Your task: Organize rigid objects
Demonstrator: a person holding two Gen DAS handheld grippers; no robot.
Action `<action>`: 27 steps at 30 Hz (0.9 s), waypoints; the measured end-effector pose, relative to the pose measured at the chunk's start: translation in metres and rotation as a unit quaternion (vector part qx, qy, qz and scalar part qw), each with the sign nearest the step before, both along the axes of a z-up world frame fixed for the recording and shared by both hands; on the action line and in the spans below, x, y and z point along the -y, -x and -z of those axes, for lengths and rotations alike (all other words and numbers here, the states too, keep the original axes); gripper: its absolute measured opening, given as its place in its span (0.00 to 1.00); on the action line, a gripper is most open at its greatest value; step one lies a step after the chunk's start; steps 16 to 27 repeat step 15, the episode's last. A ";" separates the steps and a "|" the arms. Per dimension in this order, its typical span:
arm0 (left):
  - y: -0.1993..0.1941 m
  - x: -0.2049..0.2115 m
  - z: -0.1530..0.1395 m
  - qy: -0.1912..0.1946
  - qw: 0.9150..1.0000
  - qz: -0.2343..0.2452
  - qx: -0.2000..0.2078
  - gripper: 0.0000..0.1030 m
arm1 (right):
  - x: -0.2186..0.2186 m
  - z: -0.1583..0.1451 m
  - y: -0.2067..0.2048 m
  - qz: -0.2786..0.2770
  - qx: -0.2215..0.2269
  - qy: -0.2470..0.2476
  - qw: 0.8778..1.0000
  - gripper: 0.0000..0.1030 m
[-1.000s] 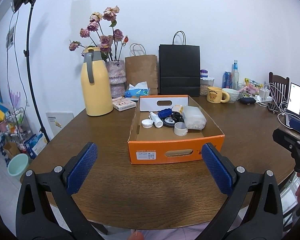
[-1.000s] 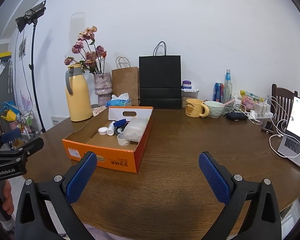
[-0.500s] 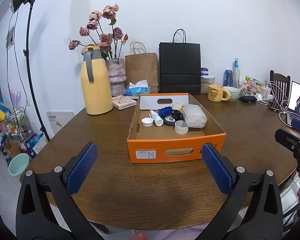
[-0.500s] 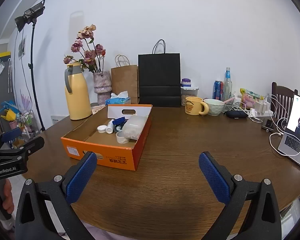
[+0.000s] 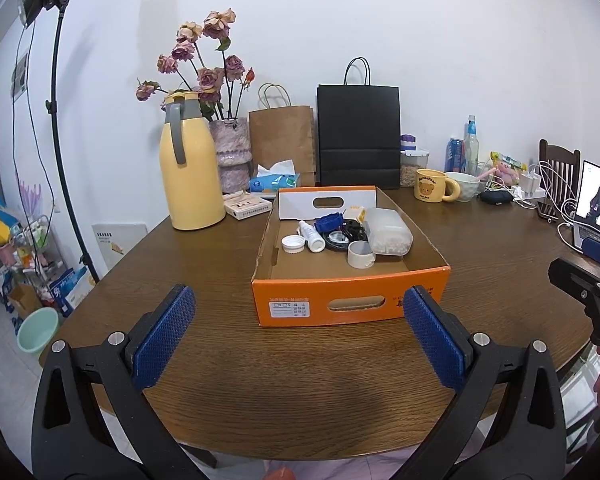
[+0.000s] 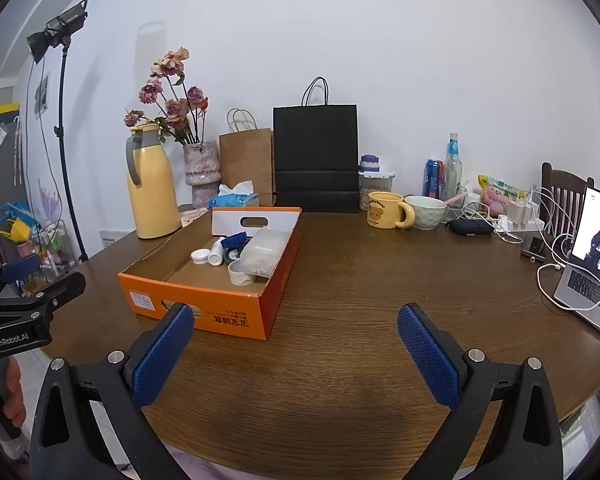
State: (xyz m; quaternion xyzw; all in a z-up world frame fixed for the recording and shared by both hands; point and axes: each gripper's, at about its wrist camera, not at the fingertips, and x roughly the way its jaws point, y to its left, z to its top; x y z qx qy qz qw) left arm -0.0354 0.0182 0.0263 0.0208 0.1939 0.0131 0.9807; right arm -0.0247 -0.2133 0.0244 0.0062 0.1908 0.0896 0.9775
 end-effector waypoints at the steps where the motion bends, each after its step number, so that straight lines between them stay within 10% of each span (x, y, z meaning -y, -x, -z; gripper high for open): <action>1: 0.000 0.000 0.000 0.001 1.000 0.002 0.000 1.00 | 0.000 0.000 0.000 0.000 0.000 0.000 1.000 1.00; 27: -0.002 -0.003 0.005 0.007 1.000 -0.001 -0.003 1.00 | 0.000 0.008 -0.003 0.000 -0.009 0.003 1.000 1.00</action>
